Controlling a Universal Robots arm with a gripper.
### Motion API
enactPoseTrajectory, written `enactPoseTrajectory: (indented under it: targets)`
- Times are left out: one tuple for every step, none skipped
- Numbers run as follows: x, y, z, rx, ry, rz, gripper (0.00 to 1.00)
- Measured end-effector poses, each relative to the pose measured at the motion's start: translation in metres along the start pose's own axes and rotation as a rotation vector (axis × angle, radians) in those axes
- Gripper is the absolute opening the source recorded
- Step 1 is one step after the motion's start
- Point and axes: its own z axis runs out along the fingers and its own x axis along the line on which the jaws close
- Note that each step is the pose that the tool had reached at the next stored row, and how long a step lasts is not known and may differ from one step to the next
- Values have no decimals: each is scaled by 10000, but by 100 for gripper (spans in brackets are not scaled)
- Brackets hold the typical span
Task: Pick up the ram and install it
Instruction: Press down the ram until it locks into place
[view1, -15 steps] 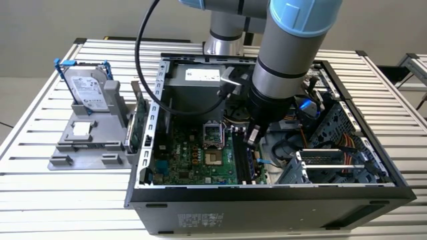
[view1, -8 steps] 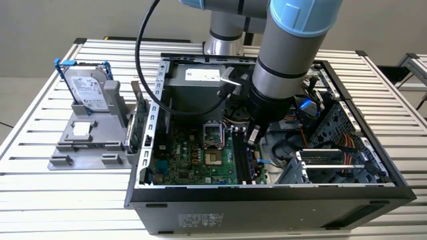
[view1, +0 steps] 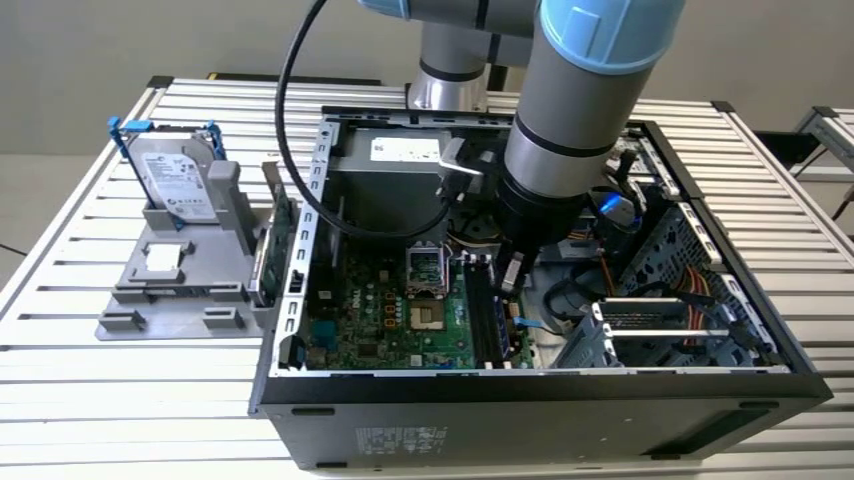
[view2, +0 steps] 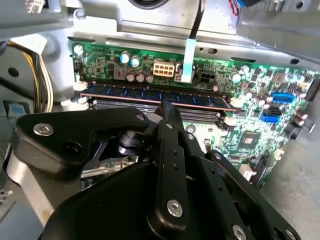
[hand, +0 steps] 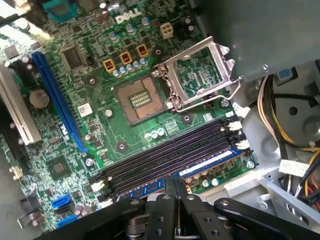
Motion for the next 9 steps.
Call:
enactPoseTrajectory:
  targets:
    - [0, 0, 0, -2, 0, -160, 0]
    - [0, 0, 0, -3, -1, -317, 0]
    - [0, 0, 1, -5, 0, -476, 0]
    - [0, 0, 1, -6, 1, -643, 0]
    - [0, 0, 1, -8, 1, -825, 0]
    - [0, 0, 1, -10, 0, -990, 0]
    - [0, 0, 1, -12, 1, -1154, 0]
    - [0, 0, 1, -13, 0, -1310, 0]
    - [0, 0, 1, -14, 0, -1424, 0]
